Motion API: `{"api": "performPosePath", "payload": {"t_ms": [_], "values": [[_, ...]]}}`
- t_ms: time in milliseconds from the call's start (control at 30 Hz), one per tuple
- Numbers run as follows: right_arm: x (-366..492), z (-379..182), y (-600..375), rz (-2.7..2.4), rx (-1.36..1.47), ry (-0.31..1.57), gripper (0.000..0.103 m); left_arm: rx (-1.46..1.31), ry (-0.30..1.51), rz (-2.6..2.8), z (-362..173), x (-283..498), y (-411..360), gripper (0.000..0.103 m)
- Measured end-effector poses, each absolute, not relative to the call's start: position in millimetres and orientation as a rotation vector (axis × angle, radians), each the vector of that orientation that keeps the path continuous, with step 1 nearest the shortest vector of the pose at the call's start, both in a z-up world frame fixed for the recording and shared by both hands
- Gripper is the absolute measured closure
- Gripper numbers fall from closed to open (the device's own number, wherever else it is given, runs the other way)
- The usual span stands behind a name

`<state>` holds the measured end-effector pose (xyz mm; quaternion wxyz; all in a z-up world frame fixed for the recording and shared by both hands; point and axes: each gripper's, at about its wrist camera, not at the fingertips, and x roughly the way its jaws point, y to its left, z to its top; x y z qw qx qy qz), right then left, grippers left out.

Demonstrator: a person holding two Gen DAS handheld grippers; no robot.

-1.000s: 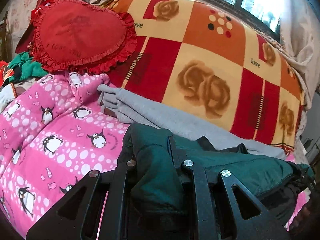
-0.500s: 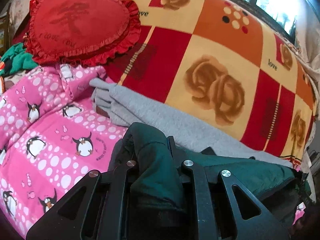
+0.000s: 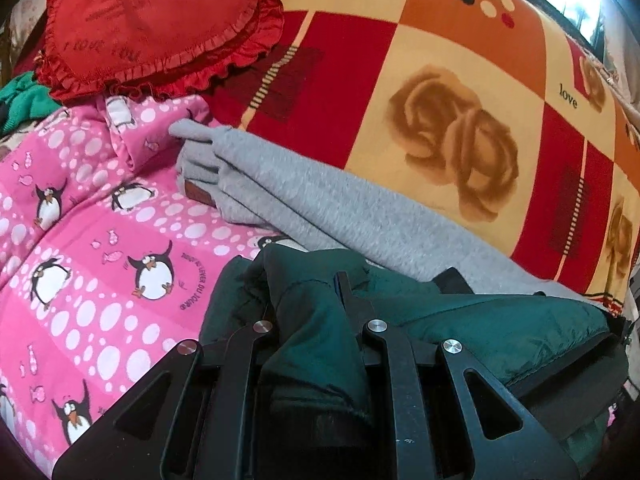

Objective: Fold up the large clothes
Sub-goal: 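Lift the hem with both tools and fold it toward the collar, then lay the hem on the jacket near the collar and open both tools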

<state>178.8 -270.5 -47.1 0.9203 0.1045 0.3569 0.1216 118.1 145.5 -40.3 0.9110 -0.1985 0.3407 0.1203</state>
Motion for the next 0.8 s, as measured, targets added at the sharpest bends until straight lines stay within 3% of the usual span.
{"api": "performPosePath", "payload": {"t_ms": [800], "values": [[192,-62,-262,0.232,0.180,0.796,0.080,-0.361,0.787,0.256,-63,147,142,0.087]]}}
